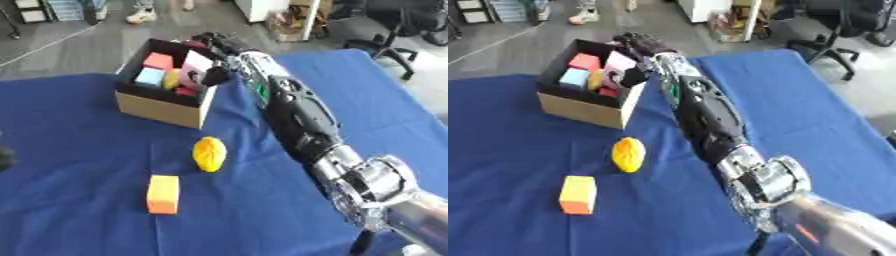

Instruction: Pick up objects on the table and place them in the box.

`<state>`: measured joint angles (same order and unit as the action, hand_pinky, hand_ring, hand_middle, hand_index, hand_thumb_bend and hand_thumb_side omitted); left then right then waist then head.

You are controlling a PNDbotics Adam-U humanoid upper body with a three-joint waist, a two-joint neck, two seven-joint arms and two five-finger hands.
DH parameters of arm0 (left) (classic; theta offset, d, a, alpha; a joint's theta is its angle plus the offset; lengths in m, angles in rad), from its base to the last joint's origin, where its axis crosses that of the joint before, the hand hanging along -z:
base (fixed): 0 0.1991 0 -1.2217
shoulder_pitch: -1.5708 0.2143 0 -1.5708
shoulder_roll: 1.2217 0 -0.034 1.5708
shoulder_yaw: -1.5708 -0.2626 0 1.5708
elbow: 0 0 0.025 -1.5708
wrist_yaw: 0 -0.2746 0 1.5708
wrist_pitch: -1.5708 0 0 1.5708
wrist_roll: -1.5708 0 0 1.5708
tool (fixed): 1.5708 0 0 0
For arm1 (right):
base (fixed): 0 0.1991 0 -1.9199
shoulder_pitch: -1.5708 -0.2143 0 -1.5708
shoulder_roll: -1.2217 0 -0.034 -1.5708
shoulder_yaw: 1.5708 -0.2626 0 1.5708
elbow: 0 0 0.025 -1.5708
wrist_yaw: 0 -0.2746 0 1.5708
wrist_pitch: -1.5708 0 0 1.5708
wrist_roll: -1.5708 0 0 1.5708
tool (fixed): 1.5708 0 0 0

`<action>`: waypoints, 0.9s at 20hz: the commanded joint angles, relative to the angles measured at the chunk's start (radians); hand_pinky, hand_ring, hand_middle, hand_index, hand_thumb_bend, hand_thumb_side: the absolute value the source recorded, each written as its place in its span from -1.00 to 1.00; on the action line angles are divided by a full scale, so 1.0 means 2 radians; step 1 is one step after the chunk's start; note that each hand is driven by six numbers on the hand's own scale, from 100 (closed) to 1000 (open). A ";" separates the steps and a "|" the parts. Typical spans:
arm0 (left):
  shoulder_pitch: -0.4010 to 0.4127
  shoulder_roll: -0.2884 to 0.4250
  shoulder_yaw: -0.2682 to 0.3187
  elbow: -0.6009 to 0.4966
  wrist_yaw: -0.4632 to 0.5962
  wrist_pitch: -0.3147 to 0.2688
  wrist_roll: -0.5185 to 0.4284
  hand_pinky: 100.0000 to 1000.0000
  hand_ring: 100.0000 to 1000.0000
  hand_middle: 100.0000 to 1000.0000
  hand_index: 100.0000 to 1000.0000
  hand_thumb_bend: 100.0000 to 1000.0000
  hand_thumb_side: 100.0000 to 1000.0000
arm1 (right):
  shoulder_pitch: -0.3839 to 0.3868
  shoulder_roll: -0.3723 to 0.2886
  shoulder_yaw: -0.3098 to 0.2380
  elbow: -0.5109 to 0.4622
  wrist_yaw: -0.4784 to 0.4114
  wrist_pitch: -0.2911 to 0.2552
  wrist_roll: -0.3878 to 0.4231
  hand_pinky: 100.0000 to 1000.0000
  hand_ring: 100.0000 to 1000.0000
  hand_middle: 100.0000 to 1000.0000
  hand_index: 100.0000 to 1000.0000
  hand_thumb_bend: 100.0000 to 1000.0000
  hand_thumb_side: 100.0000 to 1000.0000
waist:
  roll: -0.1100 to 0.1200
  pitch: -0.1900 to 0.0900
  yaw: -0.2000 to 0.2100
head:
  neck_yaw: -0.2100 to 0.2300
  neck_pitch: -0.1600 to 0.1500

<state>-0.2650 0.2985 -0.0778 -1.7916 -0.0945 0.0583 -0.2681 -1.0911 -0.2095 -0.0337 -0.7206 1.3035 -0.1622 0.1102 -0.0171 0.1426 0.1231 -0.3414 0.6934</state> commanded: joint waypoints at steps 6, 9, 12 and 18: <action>0.001 0.009 0.008 -0.009 -0.001 0.000 0.002 0.49 0.29 0.20 0.70 -1.00 0.39 | 0.022 -0.063 0.041 -0.096 -0.084 -0.101 0.031 0.76 0.65 0.71 0.98 -0.71 -0.59 | -0.007 -0.016 -0.009 | 0.008 0.002; 0.003 0.013 0.010 -0.009 -0.003 0.000 0.003 0.50 0.29 0.20 0.70 -1.00 0.40 | 0.061 -0.112 0.076 -0.151 -0.183 -0.149 0.094 0.74 0.61 0.60 0.90 -0.88 -0.57 | -0.011 -0.016 -0.015 | 0.013 0.005; 0.005 0.014 0.011 -0.009 -0.004 0.001 0.004 0.50 0.29 0.20 0.70 -1.00 0.40 | 0.098 -0.149 0.105 -0.204 -0.276 -0.172 0.166 0.74 0.59 0.52 0.85 -0.97 -0.52 | -0.014 -0.017 -0.019 | 0.016 0.008; 0.006 0.013 0.010 -0.008 -0.004 0.001 0.003 0.50 0.29 0.20 0.70 -1.00 0.41 | 0.142 -0.156 0.155 -0.258 -0.369 -0.176 0.280 0.73 0.58 0.50 0.85 -1.00 -0.31 | -0.013 -0.019 -0.020 | 0.013 0.011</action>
<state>-0.2463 0.3012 -0.0650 -1.7916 -0.1019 0.0610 -0.2629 -0.7931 -0.4996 0.2636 -1.2044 0.6010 -0.5109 0.6266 -0.0327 0.1301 0.0831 -0.3119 0.7124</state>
